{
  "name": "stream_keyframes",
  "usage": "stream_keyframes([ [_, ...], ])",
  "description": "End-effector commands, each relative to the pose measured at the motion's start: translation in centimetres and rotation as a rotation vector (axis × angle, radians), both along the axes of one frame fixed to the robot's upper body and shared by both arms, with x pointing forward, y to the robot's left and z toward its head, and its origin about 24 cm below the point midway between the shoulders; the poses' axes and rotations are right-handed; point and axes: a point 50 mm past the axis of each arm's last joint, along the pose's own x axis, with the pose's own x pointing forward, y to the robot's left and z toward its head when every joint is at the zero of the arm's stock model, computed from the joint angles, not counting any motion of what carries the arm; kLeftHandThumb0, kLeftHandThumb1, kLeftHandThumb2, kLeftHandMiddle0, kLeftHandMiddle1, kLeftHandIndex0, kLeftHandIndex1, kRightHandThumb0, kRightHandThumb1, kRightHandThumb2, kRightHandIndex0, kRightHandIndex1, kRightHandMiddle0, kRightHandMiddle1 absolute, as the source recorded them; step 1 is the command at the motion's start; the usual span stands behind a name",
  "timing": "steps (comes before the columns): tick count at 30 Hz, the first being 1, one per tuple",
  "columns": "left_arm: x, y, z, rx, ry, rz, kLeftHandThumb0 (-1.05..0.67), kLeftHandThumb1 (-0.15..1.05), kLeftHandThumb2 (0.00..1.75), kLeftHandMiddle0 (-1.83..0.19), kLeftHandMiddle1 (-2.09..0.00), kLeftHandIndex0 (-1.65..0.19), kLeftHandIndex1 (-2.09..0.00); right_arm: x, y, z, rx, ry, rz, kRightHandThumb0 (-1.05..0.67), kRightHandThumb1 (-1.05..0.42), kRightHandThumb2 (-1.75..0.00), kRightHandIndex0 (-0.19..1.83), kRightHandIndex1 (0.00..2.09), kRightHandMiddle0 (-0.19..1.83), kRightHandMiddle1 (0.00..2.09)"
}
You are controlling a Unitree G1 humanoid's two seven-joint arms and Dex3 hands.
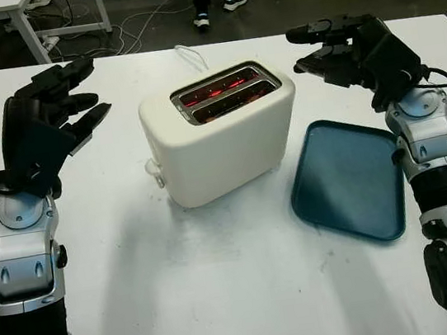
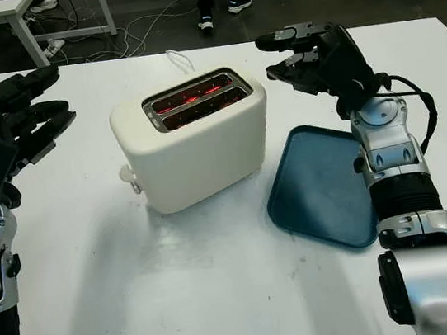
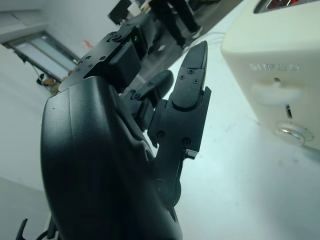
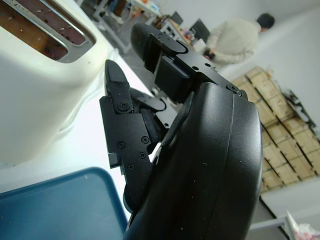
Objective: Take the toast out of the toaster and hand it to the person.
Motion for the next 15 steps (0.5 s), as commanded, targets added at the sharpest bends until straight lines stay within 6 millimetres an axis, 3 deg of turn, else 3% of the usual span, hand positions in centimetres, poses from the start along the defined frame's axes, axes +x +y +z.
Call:
stream_keyframes([
  [1,-0.02,-0.05,0.13,0.005,-0.014,-0.008,-0.30,0.92,0.10,-0.60,-0.55,-0.73,-0.01,-0.11,0.05,-0.05,-0.001,0.003,0.000,-0.17,-0.92,-0.12,0.86,0.59,0.96,0.01],
  [9,-0.05,-0.37,-0.05,-0.010,-0.008,-0.015,-0.35,0.92,0.11,-0.58,-0.55,-0.71,0.00,-0.05,0.37,0.03,-0.022,-0.002,-0.015,-0.20,-0.92,-0.07,0.92,0.59,1.00,0.03],
  [15,-0.41,-0.47,0.05,-0.007,-0.016,-0.013,-0.35,0.92,0.12,-0.57,-0.55,-0.71,0.00,-0.40,0.06,0.73,-0.006,-0.042,0.005,-0.08,-0.92,-0.11,0.89,0.58,0.96,0.01],
])
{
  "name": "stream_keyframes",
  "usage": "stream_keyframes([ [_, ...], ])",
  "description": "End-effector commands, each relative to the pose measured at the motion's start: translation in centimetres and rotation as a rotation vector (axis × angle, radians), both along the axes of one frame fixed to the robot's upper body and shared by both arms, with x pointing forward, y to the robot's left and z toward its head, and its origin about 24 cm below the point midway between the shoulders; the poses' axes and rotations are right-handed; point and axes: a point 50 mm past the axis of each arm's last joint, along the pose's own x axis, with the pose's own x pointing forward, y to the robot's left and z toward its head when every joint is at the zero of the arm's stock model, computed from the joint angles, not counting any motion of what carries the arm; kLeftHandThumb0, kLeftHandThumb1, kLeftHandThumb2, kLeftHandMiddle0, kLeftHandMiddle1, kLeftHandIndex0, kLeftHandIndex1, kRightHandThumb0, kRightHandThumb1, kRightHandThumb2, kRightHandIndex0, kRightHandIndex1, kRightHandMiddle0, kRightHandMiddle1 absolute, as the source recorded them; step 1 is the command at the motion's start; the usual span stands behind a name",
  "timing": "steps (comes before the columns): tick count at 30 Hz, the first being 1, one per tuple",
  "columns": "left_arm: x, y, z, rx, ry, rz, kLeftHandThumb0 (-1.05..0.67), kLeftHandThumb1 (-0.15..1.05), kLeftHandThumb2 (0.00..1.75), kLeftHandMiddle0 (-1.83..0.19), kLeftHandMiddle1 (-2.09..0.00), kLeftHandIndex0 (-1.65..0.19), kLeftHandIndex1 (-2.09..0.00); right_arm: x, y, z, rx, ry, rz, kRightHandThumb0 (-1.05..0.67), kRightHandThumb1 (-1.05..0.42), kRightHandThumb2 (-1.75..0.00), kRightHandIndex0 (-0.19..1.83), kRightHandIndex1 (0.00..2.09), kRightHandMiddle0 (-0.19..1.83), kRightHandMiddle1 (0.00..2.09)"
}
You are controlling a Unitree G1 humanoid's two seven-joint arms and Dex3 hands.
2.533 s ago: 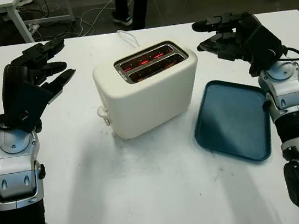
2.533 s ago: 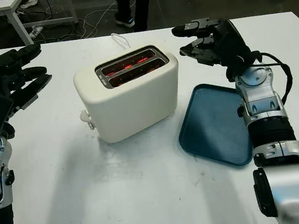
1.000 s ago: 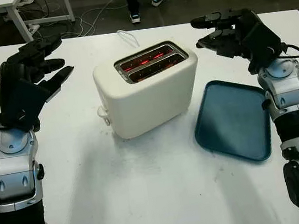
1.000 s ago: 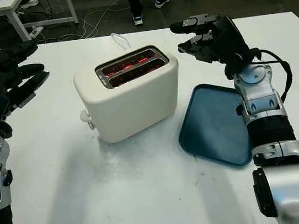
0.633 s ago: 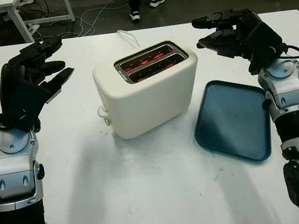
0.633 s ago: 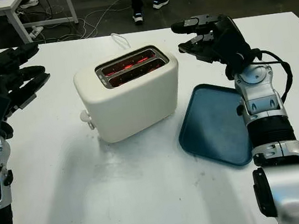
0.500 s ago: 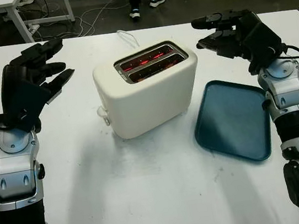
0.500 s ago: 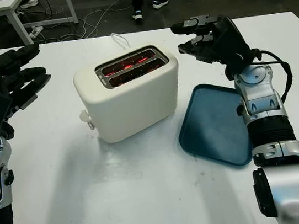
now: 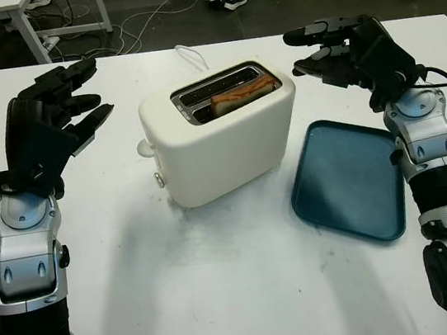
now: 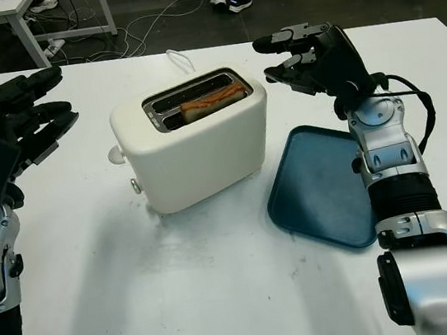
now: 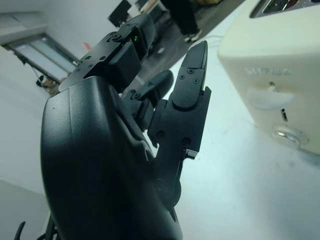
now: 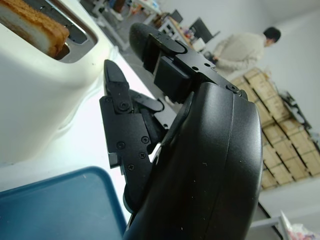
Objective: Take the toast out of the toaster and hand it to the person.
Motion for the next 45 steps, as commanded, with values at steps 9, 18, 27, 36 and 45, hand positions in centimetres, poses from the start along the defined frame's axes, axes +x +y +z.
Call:
stream_keyframes([
  [9,-0.4,-0.1,-0.1,0.005,-0.008,0.002,-0.35,0.92,0.12,-0.58,-0.55,-0.71,0.00,0.5,0.6,5.3,-0.013,-0.143,0.069,-0.04,-0.80,0.00,0.82,0.55,0.94,0.01],
  [18,-0.4,-0.6,-0.1,0.008,-0.007,-0.004,-0.33,0.92,0.12,-0.57,-0.55,-0.71,0.00,0.1,5.7,10.1,-0.222,-0.322,0.276,-0.37,-0.63,0.00,0.94,0.60,1.09,0.08],
  [27,-0.4,-0.7,0.0,0.011,-0.014,-0.002,-0.30,0.92,0.11,-0.58,-0.57,-0.72,-0.01,-0.2,10.1,8.8,-0.593,-0.350,0.363,-0.42,-0.61,-0.01,0.94,0.61,1.09,0.07],
  [36,-0.3,-0.7,0.2,0.006,-0.017,-0.002,-0.30,0.92,0.11,-0.57,-0.59,-0.72,-0.01,-0.2,12.2,6.2,-0.890,-0.451,0.335,-0.56,-0.56,0.00,0.77,1.30,1.13,0.03],
  [45,-0.4,-0.7,0.1,0.002,-0.014,0.000,-0.31,0.92,0.12,-0.56,-0.60,-0.71,0.00,0.3,12.2,4.6,-0.971,-0.408,0.334,-0.47,-0.58,0.00,0.64,1.30,1.11,0.01],
])
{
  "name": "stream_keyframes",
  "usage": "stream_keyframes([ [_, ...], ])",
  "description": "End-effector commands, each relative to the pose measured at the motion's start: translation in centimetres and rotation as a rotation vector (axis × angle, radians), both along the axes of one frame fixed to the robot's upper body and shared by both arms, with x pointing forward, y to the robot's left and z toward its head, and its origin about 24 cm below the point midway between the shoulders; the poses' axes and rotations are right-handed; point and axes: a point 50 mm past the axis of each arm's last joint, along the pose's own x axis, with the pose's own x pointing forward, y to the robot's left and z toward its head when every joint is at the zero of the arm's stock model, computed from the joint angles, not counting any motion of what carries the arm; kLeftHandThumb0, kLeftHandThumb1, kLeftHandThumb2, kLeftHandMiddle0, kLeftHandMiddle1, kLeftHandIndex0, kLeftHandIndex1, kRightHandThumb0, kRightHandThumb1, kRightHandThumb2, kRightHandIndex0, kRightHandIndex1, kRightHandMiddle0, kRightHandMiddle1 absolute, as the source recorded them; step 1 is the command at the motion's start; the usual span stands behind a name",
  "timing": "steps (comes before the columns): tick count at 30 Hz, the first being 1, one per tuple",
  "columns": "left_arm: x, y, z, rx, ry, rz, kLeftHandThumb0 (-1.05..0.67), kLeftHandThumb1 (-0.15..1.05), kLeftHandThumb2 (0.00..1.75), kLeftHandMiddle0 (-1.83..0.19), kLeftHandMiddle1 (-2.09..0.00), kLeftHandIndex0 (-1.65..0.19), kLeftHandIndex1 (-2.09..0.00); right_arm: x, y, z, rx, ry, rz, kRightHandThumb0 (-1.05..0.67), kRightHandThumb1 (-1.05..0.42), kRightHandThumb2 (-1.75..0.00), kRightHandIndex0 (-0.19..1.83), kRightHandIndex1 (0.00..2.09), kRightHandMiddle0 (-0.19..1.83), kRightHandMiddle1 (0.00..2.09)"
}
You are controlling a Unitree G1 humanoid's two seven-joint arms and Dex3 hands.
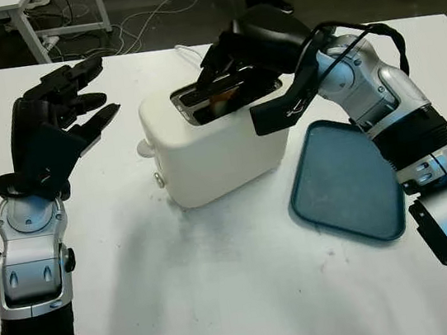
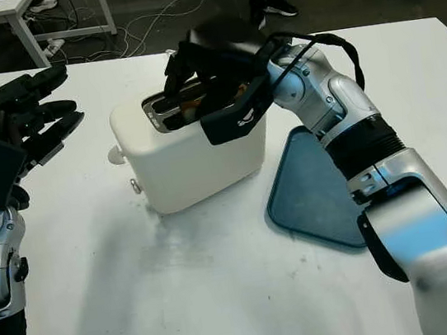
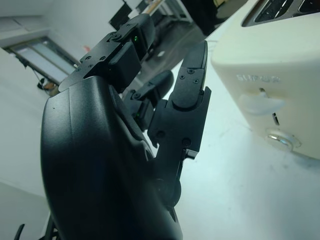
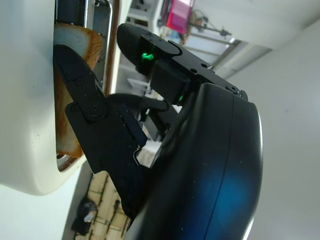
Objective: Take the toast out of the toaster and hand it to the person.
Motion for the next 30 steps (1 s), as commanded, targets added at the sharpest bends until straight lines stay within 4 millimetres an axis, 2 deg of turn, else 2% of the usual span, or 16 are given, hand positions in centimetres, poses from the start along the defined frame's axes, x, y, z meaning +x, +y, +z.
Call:
stream_keyframes([
  [1,-0.1,-0.1,0.1,0.003,-0.006,0.005,-0.31,0.92,0.12,-0.56,-0.60,-0.71,0.00,0.1,0.0,-0.4,-0.043,-0.005,0.000,-0.46,-0.58,0.00,0.65,1.19,1.11,0.01],
  [2,-0.1,-0.1,0.0,0.005,-0.009,0.004,-0.31,0.92,0.12,-0.56,-0.60,-0.71,0.00,0.1,0.0,-0.5,-0.047,-0.008,-0.001,-0.43,-0.57,0.00,0.68,1.01,1.11,0.01],
  [3,-0.1,0.0,0.0,0.007,-0.012,0.003,-0.31,0.92,0.12,-0.56,-0.60,-0.71,0.00,0.2,-0.1,-0.6,-0.049,-0.011,-0.001,-0.42,-0.58,0.00,0.70,0.94,1.12,0.01],
  [7,-0.1,0.0,0.0,0.004,-0.011,-0.003,-0.32,0.92,0.12,-0.55,-0.60,-0.71,0.00,0.3,-0.3,-0.6,-0.061,-0.016,-0.008,-0.39,-0.59,-0.01,0.74,0.80,1.13,0.01],
  [16,-0.1,0.0,-0.1,0.005,-0.012,0.002,-0.33,0.92,0.11,-0.54,-0.62,-0.71,0.00,0.8,-0.7,0.1,-0.074,-0.008,-0.030,-0.35,-0.61,-0.01,0.84,0.76,1.14,0.01],
  [23,-0.1,-0.1,0.0,-0.003,-0.009,0.007,-0.32,0.92,0.10,-0.55,-0.63,-0.72,-0.01,1.5,-0.7,1.5,-0.115,0.078,-0.080,-0.41,-0.63,0.00,0.95,0.82,1.17,0.02],
  [30,-0.2,0.0,0.0,-0.002,-0.008,0.010,-0.31,0.92,0.11,-0.54,-0.63,-0.71,0.00,1.7,-0.9,2.8,-0.131,0.141,-0.107,-0.46,-0.63,0.00,0.93,0.86,1.14,0.01],
])
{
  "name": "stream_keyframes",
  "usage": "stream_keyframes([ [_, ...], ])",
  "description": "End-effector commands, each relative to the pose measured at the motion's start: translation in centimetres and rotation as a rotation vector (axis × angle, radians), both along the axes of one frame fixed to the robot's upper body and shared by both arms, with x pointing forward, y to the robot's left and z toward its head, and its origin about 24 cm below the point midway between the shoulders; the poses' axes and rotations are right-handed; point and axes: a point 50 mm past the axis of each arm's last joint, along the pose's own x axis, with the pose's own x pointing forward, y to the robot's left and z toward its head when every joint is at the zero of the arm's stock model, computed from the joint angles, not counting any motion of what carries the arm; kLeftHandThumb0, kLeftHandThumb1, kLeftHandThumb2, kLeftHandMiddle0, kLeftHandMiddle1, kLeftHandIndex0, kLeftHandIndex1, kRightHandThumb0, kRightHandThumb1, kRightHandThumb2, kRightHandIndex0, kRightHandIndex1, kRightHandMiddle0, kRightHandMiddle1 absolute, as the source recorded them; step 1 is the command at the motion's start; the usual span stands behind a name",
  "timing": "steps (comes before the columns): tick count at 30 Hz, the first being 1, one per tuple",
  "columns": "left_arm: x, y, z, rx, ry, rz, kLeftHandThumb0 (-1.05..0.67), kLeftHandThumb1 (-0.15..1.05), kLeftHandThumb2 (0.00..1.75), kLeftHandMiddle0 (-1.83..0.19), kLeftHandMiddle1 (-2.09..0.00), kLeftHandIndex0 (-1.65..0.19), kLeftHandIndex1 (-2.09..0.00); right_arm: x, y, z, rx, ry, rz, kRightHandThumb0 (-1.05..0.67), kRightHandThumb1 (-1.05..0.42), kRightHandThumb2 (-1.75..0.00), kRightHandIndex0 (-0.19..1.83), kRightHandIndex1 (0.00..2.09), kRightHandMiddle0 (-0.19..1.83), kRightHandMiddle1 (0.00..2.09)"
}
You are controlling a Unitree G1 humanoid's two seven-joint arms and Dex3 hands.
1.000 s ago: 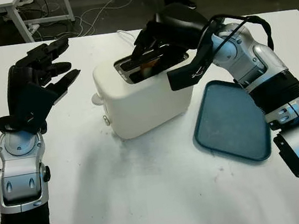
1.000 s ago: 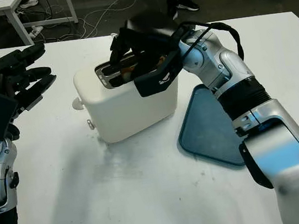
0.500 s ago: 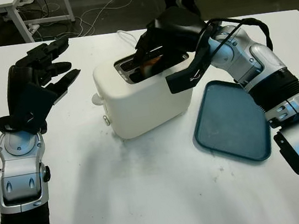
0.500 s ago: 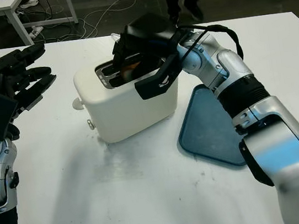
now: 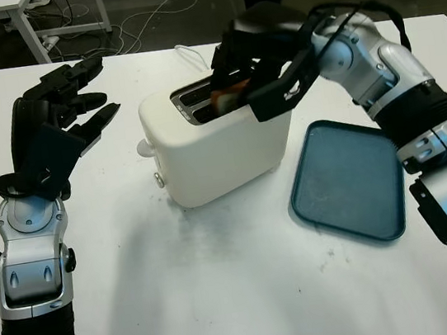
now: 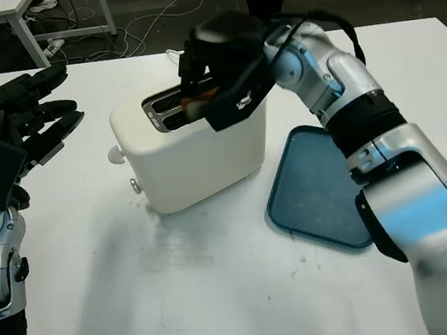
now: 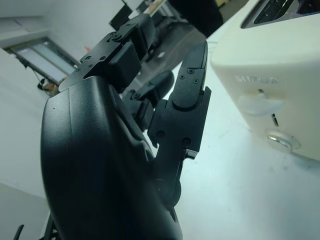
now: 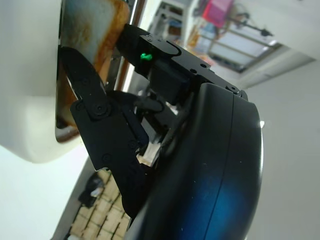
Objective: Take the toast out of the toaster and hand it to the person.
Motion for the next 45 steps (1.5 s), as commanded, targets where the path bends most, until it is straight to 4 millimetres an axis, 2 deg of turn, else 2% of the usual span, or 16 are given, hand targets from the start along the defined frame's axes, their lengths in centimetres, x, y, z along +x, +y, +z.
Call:
stream_keyframes([
  [1,-0.2,0.1,-0.1,0.002,-0.004,0.013,-0.31,0.92,0.11,-0.54,-0.63,-0.71,0.00,0.1,-0.1,1.0,0.026,0.008,-0.021,-0.46,-0.63,0.00,0.92,0.86,1.14,0.01],
  [9,-0.2,0.2,-0.1,0.007,-0.009,0.014,-0.31,0.92,0.10,-0.55,-0.63,-0.72,-0.01,0.1,-0.1,1.1,0.011,0.043,-0.049,-0.47,-0.63,0.00,0.92,0.80,1.17,0.02],
  [15,-0.3,0.3,-0.2,-0.004,-0.012,0.019,-0.32,0.92,0.10,-0.55,-0.62,-0.72,-0.01,0.1,-0.1,0.6,-0.008,0.052,-0.042,-0.46,-0.63,0.00,0.96,0.84,1.21,0.04],
  [20,-0.3,0.4,-0.3,-0.004,-0.019,0.023,-0.32,0.92,0.09,-0.55,-0.62,-0.72,-0.01,0.3,0.2,-0.3,-0.059,0.072,-0.048,-0.48,-0.64,0.00,0.91,1.09,1.24,0.05],
  [26,-0.3,0.5,-0.3,0.003,-0.019,0.031,-0.31,0.92,0.09,-0.56,-0.61,-0.73,-0.01,0.5,0.4,-1.6,-0.106,0.128,-0.056,-0.47,-0.66,0.00,0.88,1.05,1.23,0.04],
  [30,-0.3,0.5,-0.3,-0.017,-0.016,0.029,-0.31,0.92,0.09,-0.56,-0.60,-0.72,-0.01,0.5,0.5,-2.7,-0.134,0.164,-0.045,-0.46,-0.67,0.00,0.89,1.11,1.25,0.05],
  [33,-0.3,0.5,-0.4,-0.010,-0.019,0.029,-0.30,0.92,0.09,-0.57,-0.60,-0.73,-0.01,0.3,0.5,-3.6,-0.174,0.131,-0.015,-0.52,-0.69,-0.01,0.98,1.04,1.30,0.06],
  [34,-0.3,0.5,-0.4,-0.007,-0.018,0.029,-0.30,0.92,0.09,-0.57,-0.60,-0.73,-0.01,0.3,0.5,-3.9,-0.181,0.109,-0.003,-0.57,-0.71,-0.01,1.00,1.22,1.34,0.09],
  [36,-0.3,0.6,-0.4,-0.007,-0.020,0.028,-0.30,0.92,0.09,-0.57,-0.60,-0.73,-0.01,0.1,0.5,-4.3,-0.192,0.062,0.021,-0.62,-0.75,-0.01,1.01,1.42,1.38,0.12],
  [37,-0.3,0.6,-0.4,-0.011,-0.020,0.026,-0.31,0.92,0.09,-0.57,-0.60,-0.73,-0.01,0.1,0.4,-4.5,-0.191,0.036,0.032,-0.64,-0.81,-0.01,1.02,1.55,1.35,0.27],
  [38,-0.3,0.6,-0.4,-0.016,-0.019,0.026,-0.31,0.92,0.09,-0.57,-0.59,-0.73,-0.01,0.0,0.3,-4.6,-0.184,-0.001,0.043,-0.65,-0.85,-0.01,1.02,1.61,1.23,0.55],
  [40,-0.3,0.6,-0.4,-0.017,-0.018,0.027,-0.32,0.92,0.08,-0.57,-0.59,-0.73,-0.01,-0.1,0.3,-4.7,-0.157,-0.059,0.060,-0.61,-0.90,-0.17,1.08,1.72,0.93,1.43],
  [42,-0.3,0.6,-0.4,-0.011,-0.025,0.026,-0.31,0.92,0.08,-0.58,-0.59,-0.73,-0.01,-0.2,0.2,-4.4,-0.144,-0.097,0.070,-0.57,-0.92,-0.27,1.09,1.74,0.86,1.66],
  [45,-0.2,0.6,-0.4,-0.007,-0.026,0.024,-0.31,0.92,0.08,-0.58,-0.60,-0.73,-0.01,-0.3,0.2,-3.8,-0.104,-0.156,0.092,-0.51,-0.92,-0.35,1.08,1.74,0.81,1.74],
])
